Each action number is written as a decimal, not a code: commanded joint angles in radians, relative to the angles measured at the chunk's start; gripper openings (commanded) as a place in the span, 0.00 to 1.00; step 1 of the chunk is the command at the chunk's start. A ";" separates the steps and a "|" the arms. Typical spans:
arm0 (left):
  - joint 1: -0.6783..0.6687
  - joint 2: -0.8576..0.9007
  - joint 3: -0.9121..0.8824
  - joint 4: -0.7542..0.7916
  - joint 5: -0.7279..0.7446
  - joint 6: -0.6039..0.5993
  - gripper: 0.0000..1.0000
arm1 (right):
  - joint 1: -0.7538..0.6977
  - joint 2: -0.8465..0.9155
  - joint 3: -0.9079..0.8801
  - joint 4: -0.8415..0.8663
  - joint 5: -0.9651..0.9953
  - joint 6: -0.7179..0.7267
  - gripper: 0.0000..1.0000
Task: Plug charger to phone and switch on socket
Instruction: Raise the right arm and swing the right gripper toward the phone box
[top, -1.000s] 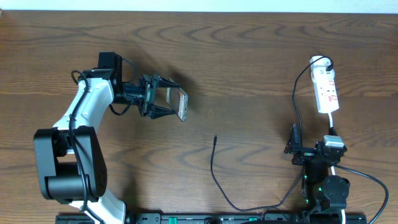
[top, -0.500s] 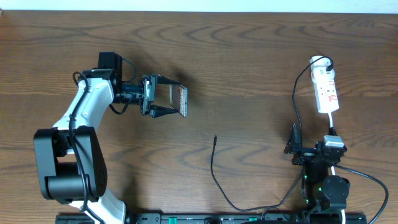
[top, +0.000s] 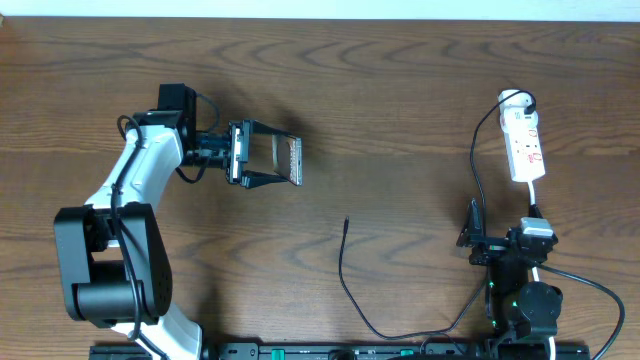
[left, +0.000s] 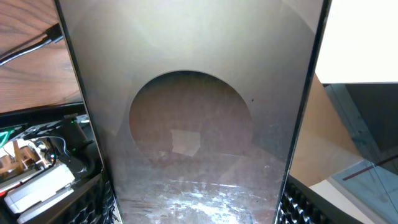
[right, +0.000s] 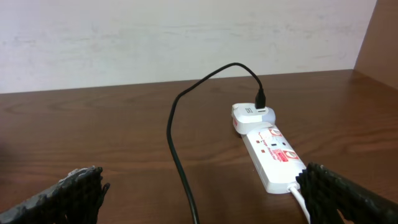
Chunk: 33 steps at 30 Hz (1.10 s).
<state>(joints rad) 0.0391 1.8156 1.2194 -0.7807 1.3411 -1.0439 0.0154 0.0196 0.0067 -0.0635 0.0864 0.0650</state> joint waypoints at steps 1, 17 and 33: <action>0.002 -0.021 0.003 -0.003 0.063 -0.009 0.07 | 0.005 0.000 -0.001 -0.004 0.008 0.008 0.99; 0.002 -0.021 0.003 -0.003 0.063 -0.008 0.07 | 0.005 0.000 -0.001 0.013 0.007 0.010 0.99; 0.002 -0.021 0.003 -0.002 0.062 -0.008 0.07 | 0.005 0.055 0.283 -0.153 -0.202 -0.031 0.99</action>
<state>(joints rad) 0.0391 1.8156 1.2194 -0.7803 1.3422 -1.0477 0.0154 0.0433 0.1673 -0.1913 -0.0875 0.0753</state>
